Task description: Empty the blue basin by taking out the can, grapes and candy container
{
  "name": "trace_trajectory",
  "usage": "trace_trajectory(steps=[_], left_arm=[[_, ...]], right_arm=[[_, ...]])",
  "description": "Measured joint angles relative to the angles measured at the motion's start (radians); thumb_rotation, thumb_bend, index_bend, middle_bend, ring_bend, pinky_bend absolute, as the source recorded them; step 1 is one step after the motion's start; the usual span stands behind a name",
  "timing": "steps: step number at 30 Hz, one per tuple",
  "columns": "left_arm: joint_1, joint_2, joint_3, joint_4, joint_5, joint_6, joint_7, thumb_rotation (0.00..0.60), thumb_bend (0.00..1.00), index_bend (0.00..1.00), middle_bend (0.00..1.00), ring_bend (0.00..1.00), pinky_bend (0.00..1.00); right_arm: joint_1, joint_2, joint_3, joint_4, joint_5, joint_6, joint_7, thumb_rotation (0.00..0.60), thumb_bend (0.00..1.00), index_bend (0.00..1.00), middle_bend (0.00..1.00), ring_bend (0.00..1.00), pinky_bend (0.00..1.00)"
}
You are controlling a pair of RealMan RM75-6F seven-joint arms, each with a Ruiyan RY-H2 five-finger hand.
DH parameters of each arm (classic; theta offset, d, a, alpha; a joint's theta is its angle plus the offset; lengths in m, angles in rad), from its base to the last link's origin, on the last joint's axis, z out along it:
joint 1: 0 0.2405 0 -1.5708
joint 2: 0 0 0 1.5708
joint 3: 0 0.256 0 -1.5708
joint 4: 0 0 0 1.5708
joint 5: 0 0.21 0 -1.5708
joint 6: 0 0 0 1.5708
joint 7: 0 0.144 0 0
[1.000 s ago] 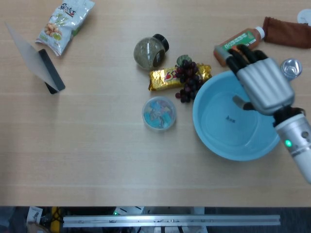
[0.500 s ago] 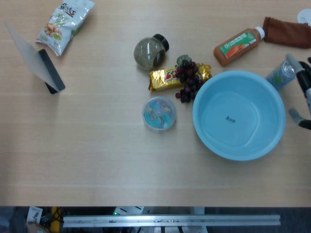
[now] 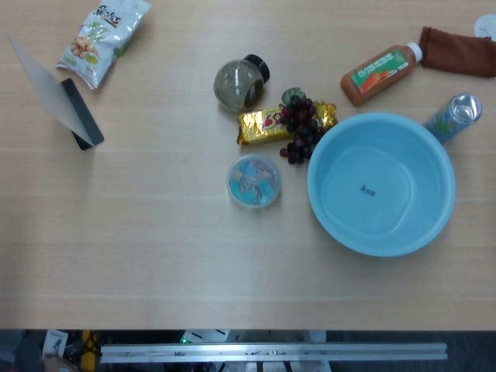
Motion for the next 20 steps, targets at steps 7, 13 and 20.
trace_trajectory(steps=[7, 13, 20], left_arm=[[0.002, 0.003, 0.002, -0.002, 0.004, 0.007, 0.005, 0.600, 0.27, 0.29, 0.23, 0.19, 0.17], [-0.005, -0.002, -0.013, 0.003, 0.000, 0.015, 0.000, 0.600, 0.27, 0.29, 0.23, 0.19, 0.17], [-0.029, -0.010, -0.025, 0.003, -0.011, -0.012, 0.015, 0.600, 0.27, 0.29, 0.23, 0.19, 0.17]], right_arm=[[-0.042, 0.012, 0.043, 0.018, -0.017, -0.035, 0.021, 0.600, 0.20, 0.03, 0.23, 0.13, 0.28], [-0.066, 0.018, 0.089, 0.020, -0.031, -0.056, 0.022, 0.600, 0.20, 0.03, 0.23, 0.13, 0.28], [-0.088, 0.030, 0.137, 0.017, -0.025, -0.090, 0.023, 0.600, 0.19, 0.03, 0.23, 0.13, 0.28]])
